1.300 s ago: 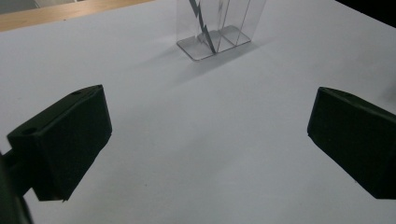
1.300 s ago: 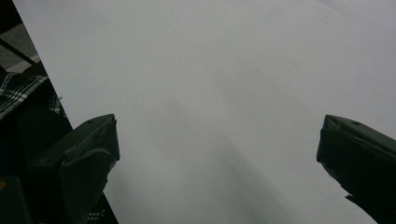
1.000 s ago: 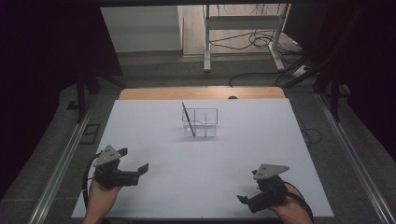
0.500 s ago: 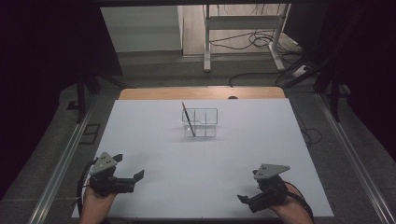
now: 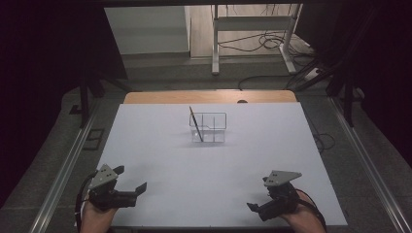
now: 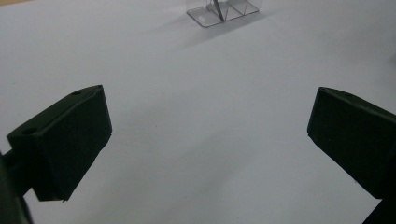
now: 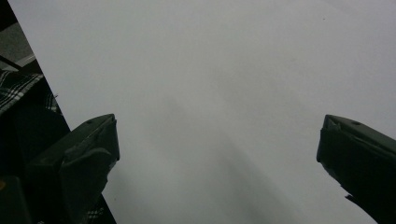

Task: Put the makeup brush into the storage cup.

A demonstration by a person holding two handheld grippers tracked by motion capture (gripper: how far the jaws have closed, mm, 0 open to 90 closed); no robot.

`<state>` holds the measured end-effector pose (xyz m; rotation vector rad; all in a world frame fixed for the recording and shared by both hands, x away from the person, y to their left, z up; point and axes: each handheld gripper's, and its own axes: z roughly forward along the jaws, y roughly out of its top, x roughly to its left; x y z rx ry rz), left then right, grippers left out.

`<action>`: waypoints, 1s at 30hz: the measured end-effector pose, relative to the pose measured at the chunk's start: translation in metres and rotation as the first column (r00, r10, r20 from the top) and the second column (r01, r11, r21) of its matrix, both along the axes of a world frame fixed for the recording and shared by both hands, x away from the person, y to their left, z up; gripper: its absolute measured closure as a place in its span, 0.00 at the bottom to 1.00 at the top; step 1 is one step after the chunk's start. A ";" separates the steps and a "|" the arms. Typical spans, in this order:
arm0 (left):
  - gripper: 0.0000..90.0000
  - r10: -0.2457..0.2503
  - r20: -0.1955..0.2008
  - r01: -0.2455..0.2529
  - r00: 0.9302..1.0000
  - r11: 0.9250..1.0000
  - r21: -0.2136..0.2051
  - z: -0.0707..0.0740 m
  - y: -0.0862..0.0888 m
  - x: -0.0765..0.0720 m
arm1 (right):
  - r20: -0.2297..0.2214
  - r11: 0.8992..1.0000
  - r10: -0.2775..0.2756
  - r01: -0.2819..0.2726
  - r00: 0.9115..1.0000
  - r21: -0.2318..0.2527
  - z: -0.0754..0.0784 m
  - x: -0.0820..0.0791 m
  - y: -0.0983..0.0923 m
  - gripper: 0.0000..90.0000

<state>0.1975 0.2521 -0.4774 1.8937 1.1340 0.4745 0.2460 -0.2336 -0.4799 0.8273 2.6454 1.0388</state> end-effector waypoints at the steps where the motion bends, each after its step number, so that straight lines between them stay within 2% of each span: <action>1: 0.01 0.000 0.000 0.000 1.000 1.000 0.001 0.000 0.000 -0.001 | 0.000 1.000 0.000 0.000 1.000 0.000 0.000 0.000 0.000 0.00; 13: 0.00 -0.003 -0.012 0.004 1.000 1.000 0.029 -0.007 -0.002 -0.007 | 0.005 1.000 -0.002 0.002 1.000 -0.004 0.000 0.000 -0.001 0.00; 30: 0.00 -0.042 -0.065 0.047 0.997 0.997 0.065 -0.016 -0.012 -0.002 | -0.005 1.000 0.012 -0.012 1.000 -0.017 -0.002 -0.001 0.002 0.00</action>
